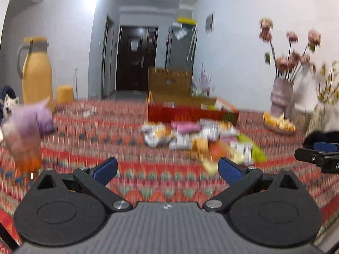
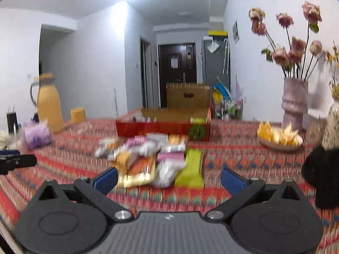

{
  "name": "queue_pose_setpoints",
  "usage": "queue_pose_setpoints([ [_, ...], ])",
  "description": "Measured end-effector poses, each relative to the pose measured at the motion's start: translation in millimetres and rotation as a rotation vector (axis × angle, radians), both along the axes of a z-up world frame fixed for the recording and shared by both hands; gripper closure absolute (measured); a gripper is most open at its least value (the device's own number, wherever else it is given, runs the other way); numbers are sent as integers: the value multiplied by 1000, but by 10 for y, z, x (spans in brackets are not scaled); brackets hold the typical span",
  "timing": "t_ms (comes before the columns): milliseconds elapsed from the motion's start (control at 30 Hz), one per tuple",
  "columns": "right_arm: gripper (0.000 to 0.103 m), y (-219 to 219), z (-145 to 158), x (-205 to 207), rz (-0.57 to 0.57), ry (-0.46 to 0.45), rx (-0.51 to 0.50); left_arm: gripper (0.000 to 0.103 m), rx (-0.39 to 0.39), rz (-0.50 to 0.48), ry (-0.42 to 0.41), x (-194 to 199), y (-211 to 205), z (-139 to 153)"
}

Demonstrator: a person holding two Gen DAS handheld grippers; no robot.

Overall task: Organize snacks
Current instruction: 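Return both tools to the snack pile, then grasp a white packet with right tool while left grasps cookie packet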

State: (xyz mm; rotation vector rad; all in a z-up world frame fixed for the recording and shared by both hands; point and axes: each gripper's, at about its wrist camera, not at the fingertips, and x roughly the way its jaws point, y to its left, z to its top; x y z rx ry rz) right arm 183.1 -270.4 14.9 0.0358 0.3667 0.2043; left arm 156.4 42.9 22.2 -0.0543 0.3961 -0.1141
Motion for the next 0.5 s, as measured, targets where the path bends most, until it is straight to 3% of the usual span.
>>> queue_pose_setpoints([
  [133, 0, 161, -226, -156, -20, 45, -59, 0, 15, -1, 20, -83, 17, -94],
  [300, 0, 169, -314, -212, -31, 73, 0, 0, 6, 1, 2, -135, 14, -75],
  [500, 0, 140, -301, -194, -35, 40, 22, 0, 26, -17, 23, -19, -54, -91],
])
